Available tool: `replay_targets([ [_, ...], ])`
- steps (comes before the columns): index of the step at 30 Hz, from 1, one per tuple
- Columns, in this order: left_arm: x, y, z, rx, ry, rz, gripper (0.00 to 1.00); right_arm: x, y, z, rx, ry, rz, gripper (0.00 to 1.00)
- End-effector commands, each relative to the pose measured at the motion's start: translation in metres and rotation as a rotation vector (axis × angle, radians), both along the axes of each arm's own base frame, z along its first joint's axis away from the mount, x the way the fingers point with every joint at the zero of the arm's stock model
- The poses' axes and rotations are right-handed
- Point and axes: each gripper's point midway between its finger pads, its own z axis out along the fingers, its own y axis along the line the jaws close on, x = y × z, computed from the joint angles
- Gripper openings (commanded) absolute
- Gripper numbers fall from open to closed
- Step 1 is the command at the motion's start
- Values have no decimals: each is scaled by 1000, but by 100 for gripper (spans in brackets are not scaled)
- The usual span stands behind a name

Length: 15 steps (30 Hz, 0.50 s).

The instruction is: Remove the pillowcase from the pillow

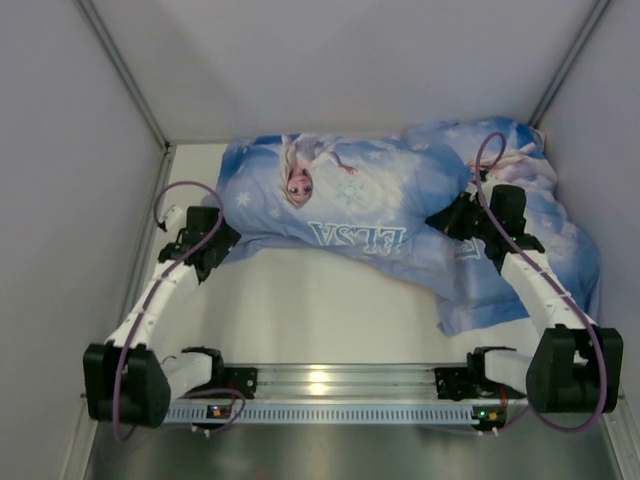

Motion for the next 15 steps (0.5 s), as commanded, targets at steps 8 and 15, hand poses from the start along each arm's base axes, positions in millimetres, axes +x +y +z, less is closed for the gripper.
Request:
replay_targets([
  [8, 83, -16, 40, -282, -363, -132, 99, -3, -2, 34, 12, -142, 48, 0],
  [15, 106, -8, 9, -418, -348, -133, 99, -4, 0, 44, 24, -161, 62, 0],
])
